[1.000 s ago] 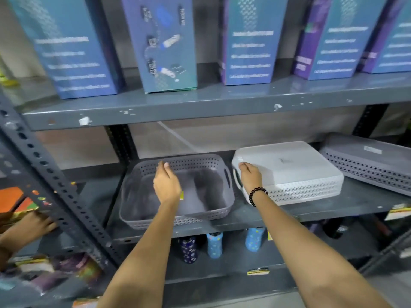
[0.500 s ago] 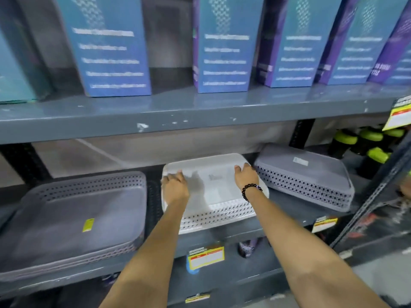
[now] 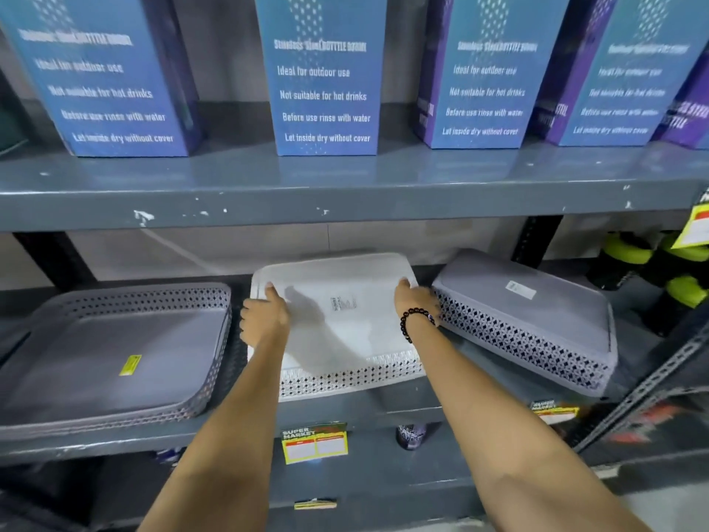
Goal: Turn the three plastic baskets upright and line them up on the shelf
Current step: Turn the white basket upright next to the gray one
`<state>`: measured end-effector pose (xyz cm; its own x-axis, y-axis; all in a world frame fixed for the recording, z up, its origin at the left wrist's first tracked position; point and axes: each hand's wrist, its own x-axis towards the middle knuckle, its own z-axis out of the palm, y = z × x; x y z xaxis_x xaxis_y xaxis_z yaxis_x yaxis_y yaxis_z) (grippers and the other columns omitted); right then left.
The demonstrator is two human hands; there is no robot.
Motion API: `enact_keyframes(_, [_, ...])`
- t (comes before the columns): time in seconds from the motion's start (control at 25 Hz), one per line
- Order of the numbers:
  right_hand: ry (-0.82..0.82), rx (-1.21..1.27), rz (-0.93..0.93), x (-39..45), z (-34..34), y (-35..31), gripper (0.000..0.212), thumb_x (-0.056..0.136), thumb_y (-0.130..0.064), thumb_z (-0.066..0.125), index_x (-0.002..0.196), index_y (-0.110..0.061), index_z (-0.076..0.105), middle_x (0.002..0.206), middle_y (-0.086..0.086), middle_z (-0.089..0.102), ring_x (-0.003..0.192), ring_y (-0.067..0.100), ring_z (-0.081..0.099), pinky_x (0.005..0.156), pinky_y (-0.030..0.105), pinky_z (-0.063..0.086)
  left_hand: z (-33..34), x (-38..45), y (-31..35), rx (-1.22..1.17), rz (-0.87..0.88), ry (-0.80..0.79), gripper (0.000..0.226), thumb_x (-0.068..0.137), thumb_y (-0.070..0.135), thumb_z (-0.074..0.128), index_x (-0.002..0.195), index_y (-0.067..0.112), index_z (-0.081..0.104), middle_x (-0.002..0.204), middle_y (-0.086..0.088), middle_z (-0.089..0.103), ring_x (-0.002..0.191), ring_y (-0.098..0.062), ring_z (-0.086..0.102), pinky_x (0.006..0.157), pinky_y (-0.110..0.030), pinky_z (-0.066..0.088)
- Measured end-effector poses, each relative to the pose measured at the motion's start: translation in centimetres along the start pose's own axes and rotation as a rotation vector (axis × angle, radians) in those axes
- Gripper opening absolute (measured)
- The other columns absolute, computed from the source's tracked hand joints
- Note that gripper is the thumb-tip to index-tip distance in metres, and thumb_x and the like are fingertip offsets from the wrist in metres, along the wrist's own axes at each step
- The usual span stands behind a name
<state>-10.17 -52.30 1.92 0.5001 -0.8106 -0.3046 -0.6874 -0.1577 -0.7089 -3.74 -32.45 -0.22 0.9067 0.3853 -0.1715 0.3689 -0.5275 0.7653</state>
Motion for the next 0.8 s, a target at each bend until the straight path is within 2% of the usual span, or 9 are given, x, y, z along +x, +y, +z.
enact_keyframes(0.16, [0.112, 0.691, -0.109, -0.7, -1.2, -1.1, 0.056, 0.093, -0.045, 0.037, 0.121, -0.002, 0.058, 0.128, 0.023, 0.056, 0.112, 0.034, 0.055, 0.086, 0.035, 0.04, -3.3, -1.4, 1.3, -0.593, 0.178, 0.142, 0.049, 0.097, 0.041, 0.033, 0.117, -0.001, 0.051, 0.111, -0.015, 0.062, 0.1, -0.029, 0.058, 0.088, -0.036, 0.044])
enact_keyframes(0.28, [0.129, 1.024, -0.032, -2.0, -2.9, -0.1, 0.059, 0.091, -0.049, 0.041, 0.102, 0.005, 0.064, 0.099, 0.021, 0.063, 0.092, 0.035, 0.057, 0.08, 0.035, 0.043, -6.4, -2.2, 1.2, -0.838, 0.114, 0.254, 0.035, 0.099, 0.033, 0.034, 0.092, 0.005, 0.054, 0.083, -0.008, 0.058, 0.084, -0.025, 0.054, 0.078, -0.029, 0.038])
enact_keyframes(0.36, [0.043, 1.068, 0.011, -2.0, -2.8, 1.8, 0.062, 0.086, -0.06, 0.043, 0.094, -0.002, 0.064, 0.092, 0.016, 0.063, 0.089, 0.032, 0.056, 0.08, 0.037, 0.045, -7.5, -2.0, 0.0, -0.837, -0.062, 0.161, 0.052, 0.096, 0.047, 0.032, 0.111, 0.005, 0.059, 0.115, -0.015, 0.06, 0.108, -0.03, 0.055, 0.093, -0.038, 0.043])
enact_keyframes(0.44, [-0.176, 1.072, 0.072, -1.7, -2.2, 3.5, 0.072, 0.068, -0.076, 0.05, 0.109, -0.018, 0.06, 0.118, 0.007, 0.061, 0.11, 0.027, 0.056, 0.097, 0.04, 0.044, -8.2, -1.7, -1.2, -0.762, -0.202, 0.027, 0.067, 0.092, 0.055, 0.035, 0.131, 0.002, 0.048, 0.138, -0.015, 0.049, 0.121, -0.033, 0.051, 0.101, -0.042, 0.042])
enact_keyframes(0.48, [-0.247, 1.037, 0.091, -0.6, -1.4, 4.3, 0.071, 0.057, -0.079, 0.056, 0.103, -0.024, 0.059, 0.128, 0.007, 0.059, 0.117, 0.028, 0.055, 0.102, 0.044, 0.042, -8.5, -1.6, -1.6, -0.722, -0.22, -0.005, 0.066, 0.092, 0.053, 0.039, 0.132, 0.001, 0.047, 0.138, -0.015, 0.049, 0.121, -0.033, 0.052, 0.097, -0.041, 0.043])
enact_keyframes(0.56, [-0.303, 1.003, 0.087, 0.7, -0.9, 4.8, 0.052, 0.059, -0.066, 0.06, 0.087, -0.023, 0.059, 0.12, 0.008, 0.062, 0.111, 0.029, 0.059, 0.1, 0.046, 0.044, -8.7, -1.7, -1.9, -0.72, -0.201, 0.003, 0.056, 0.091, 0.048, 0.047, 0.118, 0.0, 0.056, 0.127, -0.016, 0.056, 0.112, -0.033, 0.057, 0.092, -0.04, 0.045])
enact_keyframes(0.6, [-0.299, 0.984, 0.089, 1.1, -0.8, 4.9, 0.041, 0.065, -0.057, 0.059, 0.084, -0.021, 0.06, 0.11, 0.008, 0.063, 0.103, 0.029, 0.061, 0.095, 0.044, 0.046, -8.6, -1.9, -2.0, -0.721, -0.181, 0.044, 0.048, 0.09, 0.047, 0.049, 0.097, 0.001, 0.061, 0.114, -0.016, 0.06, 0.102, -0.031, 0.058, 0.09, -0.041, 0.046])
enact_keyframes(0.68, [-0.3, 0.945, 0.1, 1.4, -0.8, 4.9, 0.027, 0.069, -0.044, 0.059, 0.079, -0.019, 0.061, 0.1, 0.009, 0.064, 0.088, 0.027, 0.062, 0.086, 0.039, 0.048, -8.6, -2.8, -2.3, -0.668, -0.141, 0.138, 0.044, 0.091, 0.037, 0.053, 0.058, 0.008, 0.049, 0.083, -0.013, 0.057, 0.077, -0.027, 0.053, 0.076, -0.037, 0.044])
enact_keyframes(0.8, [-0.304, 0.841, 0.09, 2.0, -0.6, 5.6, 0.014, 0.065, -0.033, 0.057, 0.069, -0.019, 0.058, 0.098, 0.012, 0.062, 0.083, 0.027, 0.059, 0.076, 0.035, 0.045, -8.2, -3.7, -3.3, -0.535, -0.073, 0.215, 0.028, 0.086, 0.008, 0.049, 0.063, 0.001, 0.063, 0.064, -0.017, 0.06, 0.059, -0.03, 0.055, 0.067, -0.038, 0.047])
